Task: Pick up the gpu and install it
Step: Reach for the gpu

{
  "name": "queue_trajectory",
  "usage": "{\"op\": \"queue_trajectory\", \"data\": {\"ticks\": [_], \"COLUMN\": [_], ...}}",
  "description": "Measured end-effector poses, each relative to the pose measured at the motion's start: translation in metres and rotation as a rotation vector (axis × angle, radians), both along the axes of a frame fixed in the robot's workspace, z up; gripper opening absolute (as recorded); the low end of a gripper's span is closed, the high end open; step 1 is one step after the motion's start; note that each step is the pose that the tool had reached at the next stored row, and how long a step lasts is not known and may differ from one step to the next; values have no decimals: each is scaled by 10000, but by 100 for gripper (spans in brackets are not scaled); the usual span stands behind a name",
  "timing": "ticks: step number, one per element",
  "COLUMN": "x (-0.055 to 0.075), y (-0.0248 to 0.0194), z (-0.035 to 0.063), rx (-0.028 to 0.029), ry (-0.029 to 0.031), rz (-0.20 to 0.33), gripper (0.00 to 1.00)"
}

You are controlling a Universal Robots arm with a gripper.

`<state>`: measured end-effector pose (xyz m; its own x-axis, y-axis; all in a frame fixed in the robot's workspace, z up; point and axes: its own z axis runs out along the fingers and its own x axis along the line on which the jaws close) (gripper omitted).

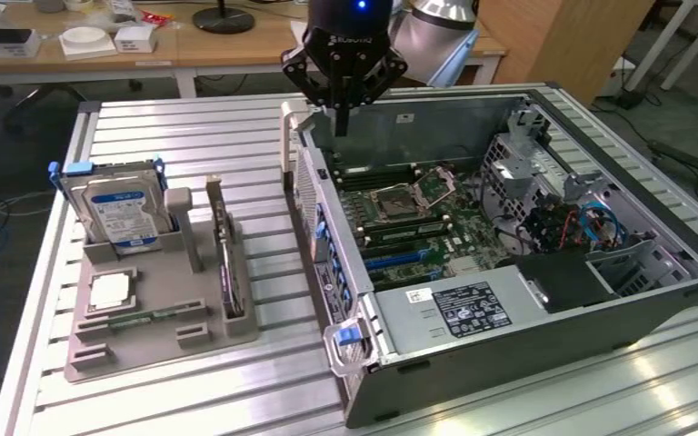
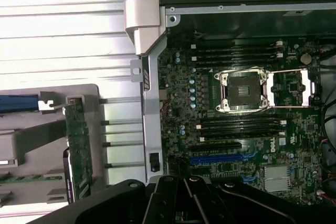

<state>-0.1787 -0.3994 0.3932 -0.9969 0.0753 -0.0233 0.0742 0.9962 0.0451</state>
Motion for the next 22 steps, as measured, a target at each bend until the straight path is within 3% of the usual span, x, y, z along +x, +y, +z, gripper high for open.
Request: {"op": "queue_trajectory", "data": {"ticks": [22], "x": [-275], "y": [-8], "z": [0], "rx": [0], "ry": [0], "rz": [0], "gripper": [10]}}
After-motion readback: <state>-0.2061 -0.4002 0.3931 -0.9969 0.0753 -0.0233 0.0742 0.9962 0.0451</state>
